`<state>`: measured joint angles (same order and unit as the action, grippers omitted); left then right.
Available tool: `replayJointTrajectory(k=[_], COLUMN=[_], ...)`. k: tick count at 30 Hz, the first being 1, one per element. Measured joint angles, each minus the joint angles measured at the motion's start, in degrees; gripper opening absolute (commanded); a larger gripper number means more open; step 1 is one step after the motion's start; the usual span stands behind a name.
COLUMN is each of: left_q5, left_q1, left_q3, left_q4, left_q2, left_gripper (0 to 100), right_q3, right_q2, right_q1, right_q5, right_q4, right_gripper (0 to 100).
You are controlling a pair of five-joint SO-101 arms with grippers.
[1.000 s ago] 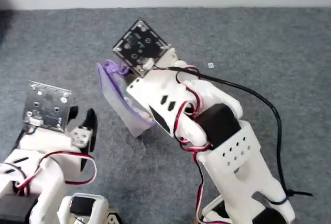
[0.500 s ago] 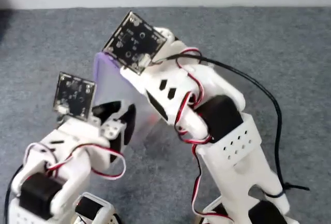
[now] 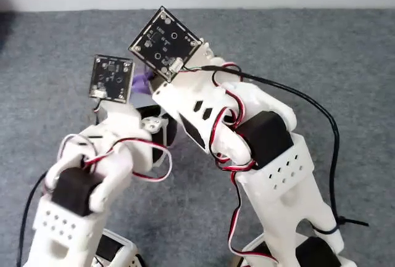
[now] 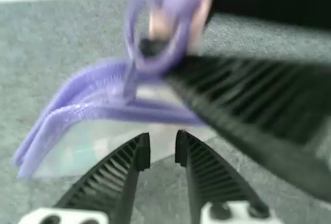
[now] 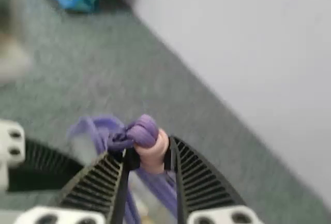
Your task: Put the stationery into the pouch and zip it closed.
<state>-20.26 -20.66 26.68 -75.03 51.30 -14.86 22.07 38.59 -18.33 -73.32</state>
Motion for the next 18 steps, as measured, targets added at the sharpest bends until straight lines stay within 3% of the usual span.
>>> replayJointTrajectory(k=[11,14,18], left_q5=[8.35,11.87,18.11], left_q1=[0.09,0.26,6.59], left_q3=[-20.66,-24.53,-25.93], left_q4=[-22.51,-24.26,-24.35], left_q2=[0.09,0.53,1.76], left_gripper=[10,11,22], right_q3=[-2.02,-1.41,0.09], right_q2=[0.53,0.97,1.32], right_q1=[0.18,0.18,0.26], right_q5=[11.08,11.16,11.25], right_q4=[-8.26,-8.44,-8.7], right_gripper=[0.7,0.7,0.7])
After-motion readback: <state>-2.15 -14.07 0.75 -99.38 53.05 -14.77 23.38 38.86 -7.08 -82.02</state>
